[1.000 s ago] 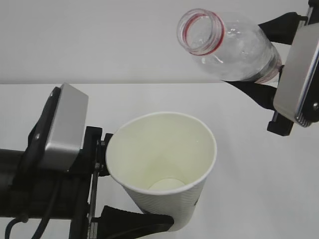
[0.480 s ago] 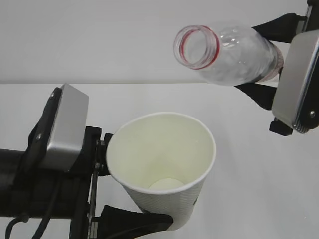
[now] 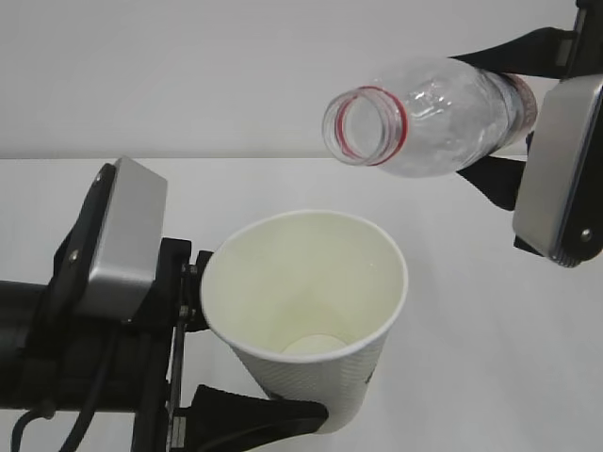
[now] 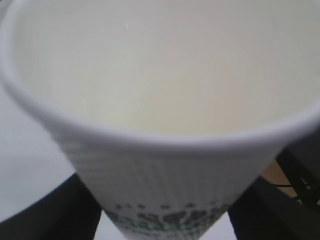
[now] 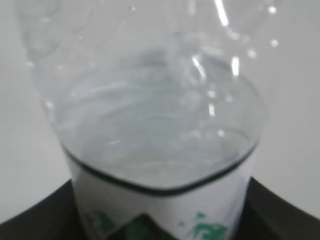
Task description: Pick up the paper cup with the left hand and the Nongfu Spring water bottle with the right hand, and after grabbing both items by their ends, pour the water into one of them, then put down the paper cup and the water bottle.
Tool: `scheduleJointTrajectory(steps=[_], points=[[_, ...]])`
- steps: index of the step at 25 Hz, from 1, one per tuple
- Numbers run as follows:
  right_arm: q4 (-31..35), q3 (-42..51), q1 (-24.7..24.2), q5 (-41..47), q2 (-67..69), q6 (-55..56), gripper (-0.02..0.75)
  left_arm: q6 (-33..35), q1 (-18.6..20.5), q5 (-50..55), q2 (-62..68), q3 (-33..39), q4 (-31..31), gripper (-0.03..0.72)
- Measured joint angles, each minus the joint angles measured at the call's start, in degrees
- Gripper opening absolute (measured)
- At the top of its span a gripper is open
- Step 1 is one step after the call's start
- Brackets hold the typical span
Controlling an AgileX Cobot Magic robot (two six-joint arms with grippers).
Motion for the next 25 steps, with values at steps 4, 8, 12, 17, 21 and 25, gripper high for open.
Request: scheduleJointTrajectory(steps=[4,8,12,17,21,25], points=[[0.0,0.0,0.0,0.0,0.0,-2.0,0.469,0.0,0.0,0.8,0.0,0.0,-0.5,0.534],[0.0,-0.3,0.0,-0.3,0.0,-3.3,0.469,0.0,0.0,2.3,0.0,0.0,-0.7,0.533],[0.0,-2.1,0.0,-0.7,0.0,-3.9,0.47,0.0,0.0,2.6,0.0,0.0,-0.8,0.531],[0.1,-2.8,0.0,-1.1,0.0,-4.8,0.47,0.0,0.0,2.7,0.0,0.0,-1.2,0.531],[0.1,-2.8,0.0,-1.1,0.0,-5.5,0.47,0.0,0.0,2.0,0.0,0.0,-2.2,0.531],[0.1,-2.8,0.0,-1.1,0.0,-6.3,0.469,0.0,0.0,1.3,0.0,0.0,-2.3,0.531]])
